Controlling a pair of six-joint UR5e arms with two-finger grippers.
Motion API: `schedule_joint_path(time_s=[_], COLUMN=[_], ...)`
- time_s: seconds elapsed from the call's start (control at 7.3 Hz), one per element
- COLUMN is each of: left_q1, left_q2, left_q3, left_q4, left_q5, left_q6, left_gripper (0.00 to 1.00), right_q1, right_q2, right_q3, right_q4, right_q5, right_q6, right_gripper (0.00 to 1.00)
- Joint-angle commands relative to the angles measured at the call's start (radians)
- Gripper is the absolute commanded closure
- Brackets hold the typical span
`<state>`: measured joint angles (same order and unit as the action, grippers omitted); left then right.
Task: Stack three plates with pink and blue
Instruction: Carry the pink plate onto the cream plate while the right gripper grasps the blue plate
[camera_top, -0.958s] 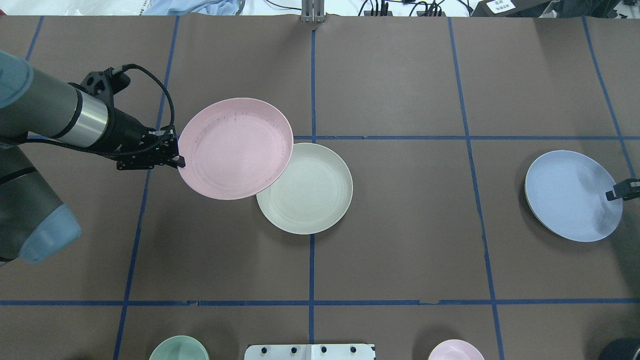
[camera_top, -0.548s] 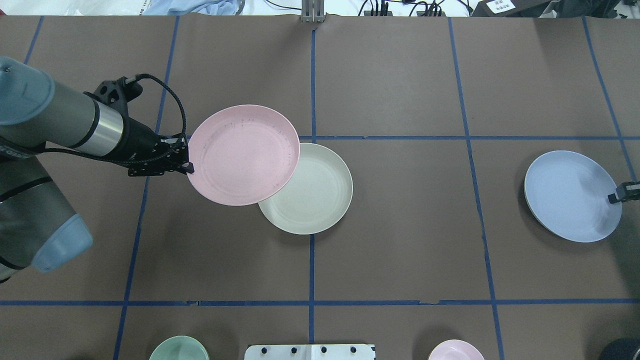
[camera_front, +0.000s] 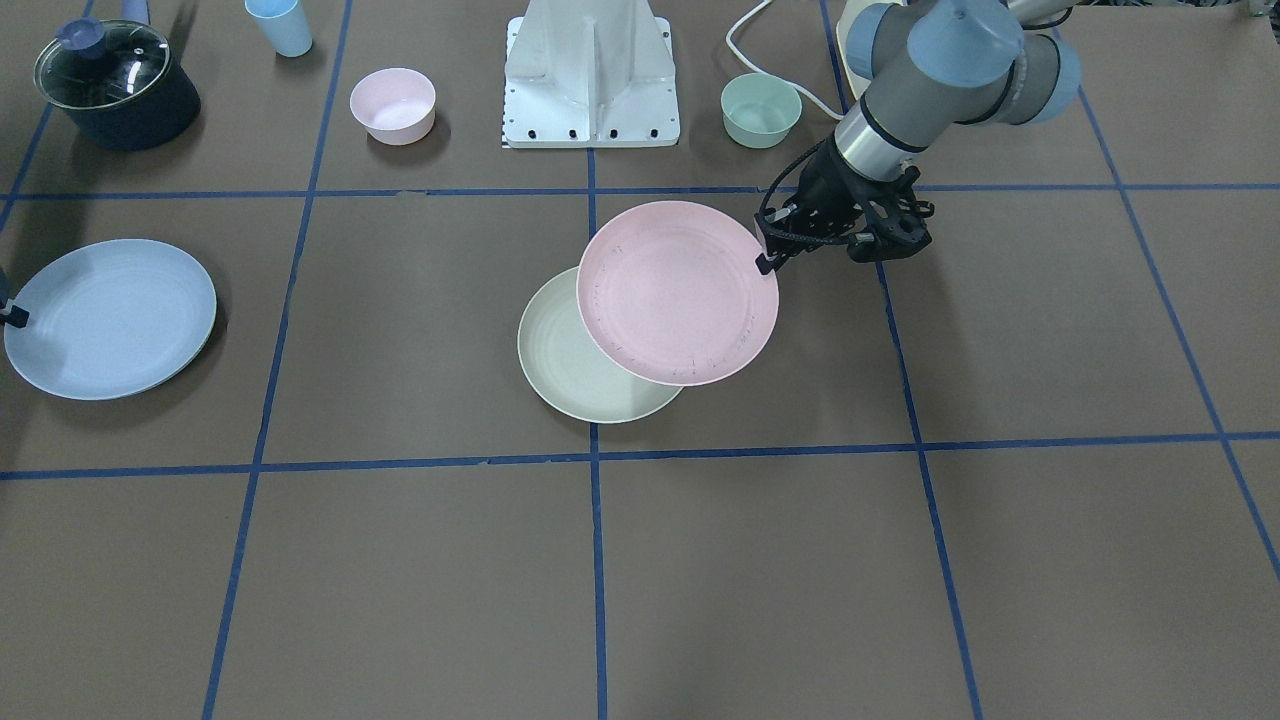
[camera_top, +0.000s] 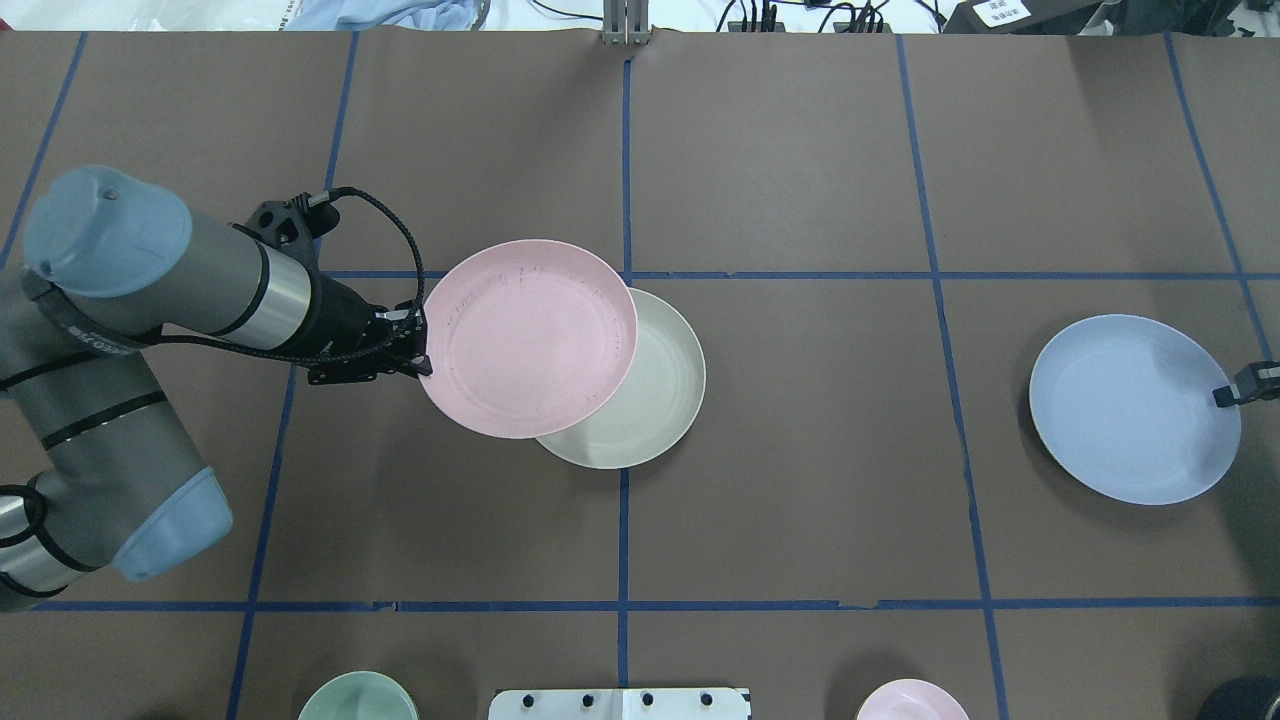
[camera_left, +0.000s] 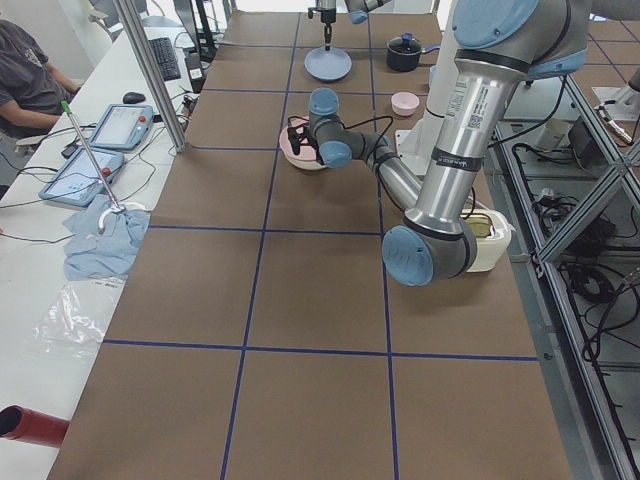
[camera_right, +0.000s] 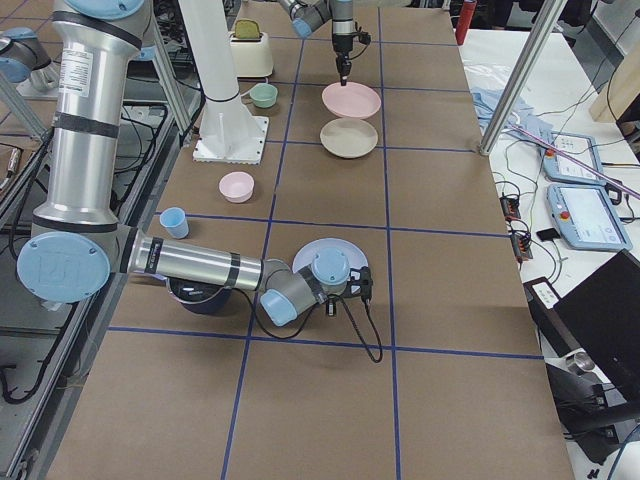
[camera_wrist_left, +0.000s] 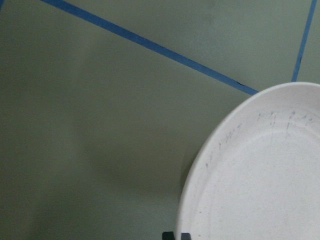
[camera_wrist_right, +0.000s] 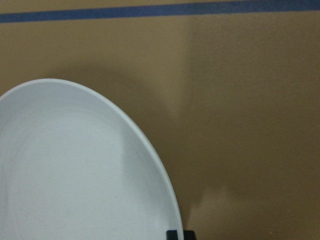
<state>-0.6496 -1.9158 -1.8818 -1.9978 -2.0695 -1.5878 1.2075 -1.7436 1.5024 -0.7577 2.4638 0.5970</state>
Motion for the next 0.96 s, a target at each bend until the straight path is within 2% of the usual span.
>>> schedule_joint_path(time_s=[0.0, 0.14, 0.41, 0.55, 0.68, 0.82], left_q1=[0.079, 0.082, 0.084, 0.084, 0.085, 0.085], left_q2=[-0.105, -0.132, -0.132, -0.134, -0.138, -0.147], left_q3=[0.114, 0.162, 0.185, 0.187, 0.185, 0.17], left_q4=[-0.001, -0.007, -0.012, -0.016, -0.018, -0.015], left_q5=[0.087, 0.094, 0.092, 0.091, 0.092, 0.092], left_q6=[-0.044, -0.052, -0.046, -0.041, -0.037, -0.037], left_gripper=[1.0, 1.0, 1.0, 0.72, 0.06, 0.0], right_q1=[0.047, 0.069, 0.078, 0.078, 0.078, 0.078], right_q2=[-0.013, -0.01, -0.004, 0.001, 0.002, 0.01], right_q3=[0.093, 0.113, 0.165, 0.177, 0.185, 0.185], right_q4=[-0.009, -0.009, -0.012, -0.012, -0.014, -0.015], right_q5=[0.05, 0.078, 0.103, 0.104, 0.101, 0.1], right_q6=[0.007, 0.024, 0.074, 0.096, 0.098, 0.098], right_gripper=[1.0, 1.0, 1.0, 1.0, 1.0, 1.0])
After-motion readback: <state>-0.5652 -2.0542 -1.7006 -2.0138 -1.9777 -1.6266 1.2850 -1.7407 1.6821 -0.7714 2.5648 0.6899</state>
